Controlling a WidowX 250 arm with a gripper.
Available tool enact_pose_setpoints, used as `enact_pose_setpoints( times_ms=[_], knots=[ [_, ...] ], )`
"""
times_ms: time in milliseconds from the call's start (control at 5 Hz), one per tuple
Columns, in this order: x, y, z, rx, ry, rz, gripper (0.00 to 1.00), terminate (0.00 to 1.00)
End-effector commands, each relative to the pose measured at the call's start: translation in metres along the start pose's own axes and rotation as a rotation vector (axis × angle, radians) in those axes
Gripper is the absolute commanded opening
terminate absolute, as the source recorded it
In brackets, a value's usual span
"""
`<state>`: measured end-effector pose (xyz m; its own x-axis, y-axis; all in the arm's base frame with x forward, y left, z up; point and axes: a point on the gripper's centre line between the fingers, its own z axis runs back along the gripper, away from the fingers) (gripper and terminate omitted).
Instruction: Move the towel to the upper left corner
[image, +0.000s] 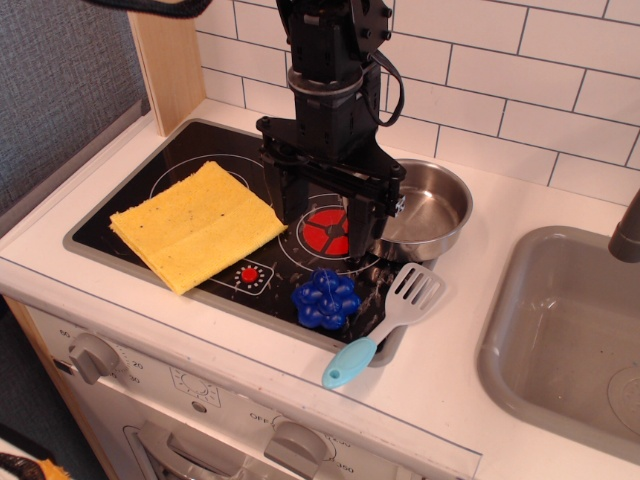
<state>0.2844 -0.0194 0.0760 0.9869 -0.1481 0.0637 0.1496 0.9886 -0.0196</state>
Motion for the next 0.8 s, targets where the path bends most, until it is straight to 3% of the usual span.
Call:
enact_pose_setpoints(
  times_ms=[0,400,600],
  knots=[
    [0.0,0.0,0.0,0.0,0.0,0.0,1.0,0.0],
    [-0.001,0.035,0.015,0.069,-0.028,0.044,1.0,0.0],
    [-0.005,0.069,0.024,0.139,-0.051,0.073,1.0,0.0]
  ],
)
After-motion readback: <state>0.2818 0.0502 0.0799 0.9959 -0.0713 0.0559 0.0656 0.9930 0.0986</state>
